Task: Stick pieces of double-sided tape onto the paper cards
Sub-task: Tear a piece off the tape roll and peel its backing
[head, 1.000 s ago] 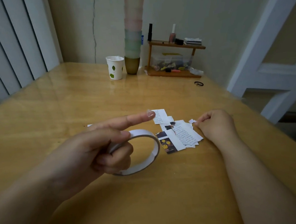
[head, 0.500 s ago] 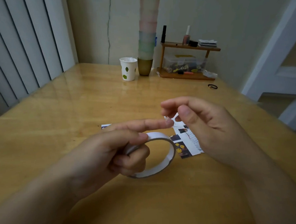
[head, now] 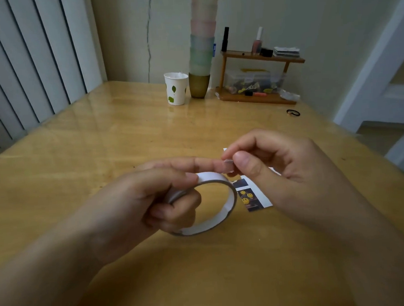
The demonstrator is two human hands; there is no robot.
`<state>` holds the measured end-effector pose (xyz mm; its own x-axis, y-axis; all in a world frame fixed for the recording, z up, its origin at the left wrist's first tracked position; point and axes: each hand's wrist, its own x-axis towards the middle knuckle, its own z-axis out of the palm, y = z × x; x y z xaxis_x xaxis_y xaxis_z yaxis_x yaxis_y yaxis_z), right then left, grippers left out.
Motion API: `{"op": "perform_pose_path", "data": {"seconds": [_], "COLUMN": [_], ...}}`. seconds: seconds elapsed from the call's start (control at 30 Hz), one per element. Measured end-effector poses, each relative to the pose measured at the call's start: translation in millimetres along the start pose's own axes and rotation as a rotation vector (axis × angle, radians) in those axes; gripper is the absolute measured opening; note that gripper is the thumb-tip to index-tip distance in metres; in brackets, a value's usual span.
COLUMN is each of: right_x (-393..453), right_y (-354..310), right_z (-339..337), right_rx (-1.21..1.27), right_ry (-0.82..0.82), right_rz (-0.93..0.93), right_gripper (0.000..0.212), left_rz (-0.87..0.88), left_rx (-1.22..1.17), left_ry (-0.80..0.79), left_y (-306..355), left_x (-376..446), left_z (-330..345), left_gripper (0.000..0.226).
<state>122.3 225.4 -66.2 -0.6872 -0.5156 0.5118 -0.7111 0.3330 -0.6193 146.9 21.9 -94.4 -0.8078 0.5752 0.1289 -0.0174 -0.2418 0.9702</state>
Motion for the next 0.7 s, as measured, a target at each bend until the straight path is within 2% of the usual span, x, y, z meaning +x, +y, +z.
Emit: {"op": "perform_pose_path", "data": {"seconds": [0.17,0.33,0.5,0.63,0.7], "right_x": [-0.2,1.2,-1.6,0.7,4.2], "right_y": [-0.9,0.4,2.3,0.8,5.9], "right_z": [3.5,4.1,3.4,2.3,-1.8], "right_rx": [-0.091,-0.174,-0.014,0.235,0.361], "right_ry": [0.059,0.085,-0.017,-0.176,-0.096], "right_rz": [-0.030,-0.069,0.021,0.058,0.119], "right_gripper": [0.007,0.005,0.019,0.034,0.041], "left_rz": [-0.004,-0.022,-0.035,0.003,0.031], "left_rx": [0.045,0.098,0.157,0.129,0.151], "left_ry": [0.005,0.081,0.146,0.288,0.329], "left_y": [2.0,3.9,5.8,7.7,9.9], "left_x": [-1.0,0.0,-0.2,-0.6,-0.4], "left_z": [1.7,5.8,8.5,5.8,5.5], "left_gripper": [0.043,0.041,0.040,0.056,0.056]}}
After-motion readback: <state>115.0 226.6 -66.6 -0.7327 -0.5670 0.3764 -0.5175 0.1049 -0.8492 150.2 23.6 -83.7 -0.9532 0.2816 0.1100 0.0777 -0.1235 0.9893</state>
